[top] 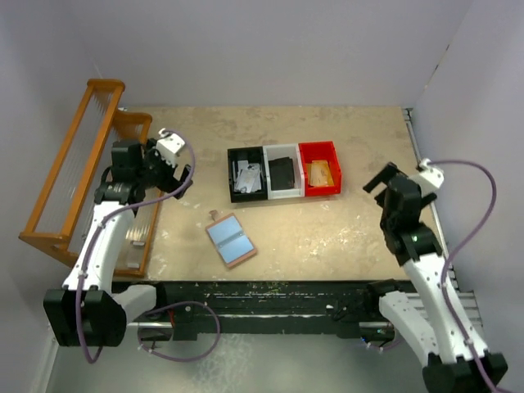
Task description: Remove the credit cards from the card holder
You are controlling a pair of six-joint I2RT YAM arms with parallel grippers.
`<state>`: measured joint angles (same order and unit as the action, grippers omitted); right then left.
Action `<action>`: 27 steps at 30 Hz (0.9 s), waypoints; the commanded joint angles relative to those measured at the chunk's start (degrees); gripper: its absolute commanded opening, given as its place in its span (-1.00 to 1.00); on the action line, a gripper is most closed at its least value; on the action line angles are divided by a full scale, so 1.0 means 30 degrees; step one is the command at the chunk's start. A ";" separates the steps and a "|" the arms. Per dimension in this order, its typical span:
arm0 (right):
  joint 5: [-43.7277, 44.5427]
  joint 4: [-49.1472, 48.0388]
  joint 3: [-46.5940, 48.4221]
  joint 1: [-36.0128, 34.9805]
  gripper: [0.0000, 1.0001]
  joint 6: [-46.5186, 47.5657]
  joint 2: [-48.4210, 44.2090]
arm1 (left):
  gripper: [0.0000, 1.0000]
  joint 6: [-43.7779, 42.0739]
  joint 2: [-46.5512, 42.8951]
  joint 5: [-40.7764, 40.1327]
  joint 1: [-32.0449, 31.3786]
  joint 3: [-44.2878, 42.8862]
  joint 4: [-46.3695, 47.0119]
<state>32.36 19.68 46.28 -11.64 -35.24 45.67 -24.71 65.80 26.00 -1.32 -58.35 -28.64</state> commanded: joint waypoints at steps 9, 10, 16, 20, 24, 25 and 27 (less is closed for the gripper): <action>0.5765 -0.4566 -0.5474 0.0137 0.99 0.1404 -0.6420 | 0.99 0.3120 -0.4239 -0.0832 0.0411 0.6795 0.5780; 0.6143 -0.4173 -0.5387 0.0131 0.99 0.1142 -0.6103 | 0.99 0.3495 -0.4330 -0.1070 0.0419 0.7207 0.6136; 0.4932 -0.5243 -0.6451 0.0131 0.99 0.2619 -0.5946 | 0.99 0.5707 -0.5007 -0.4144 0.0441 1.0260 0.9518; 0.3245 -0.7548 -0.7935 0.0144 1.00 0.4059 -0.7358 | 0.99 0.6089 -0.5958 -0.5144 0.0441 1.2214 1.0930; 0.1168 -0.8761 -0.9669 0.0115 0.99 0.7310 -0.9395 | 0.99 0.6544 -0.7088 -0.5875 0.0470 1.3693 1.1916; 0.0863 -0.8740 -0.9961 0.0106 0.99 0.7451 -0.9990 | 0.99 0.6597 -0.7447 -0.6051 0.0470 1.4276 1.2305; 0.0218 -0.9131 -1.0504 0.0106 0.99 0.8270 -1.0837 | 0.99 0.6790 -0.8017 -0.6490 0.0470 1.4952 1.2917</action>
<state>37.85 -0.91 16.71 -11.18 -18.74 17.45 -6.98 45.21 10.17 -0.08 -16.91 2.13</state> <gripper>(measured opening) 0.995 0.992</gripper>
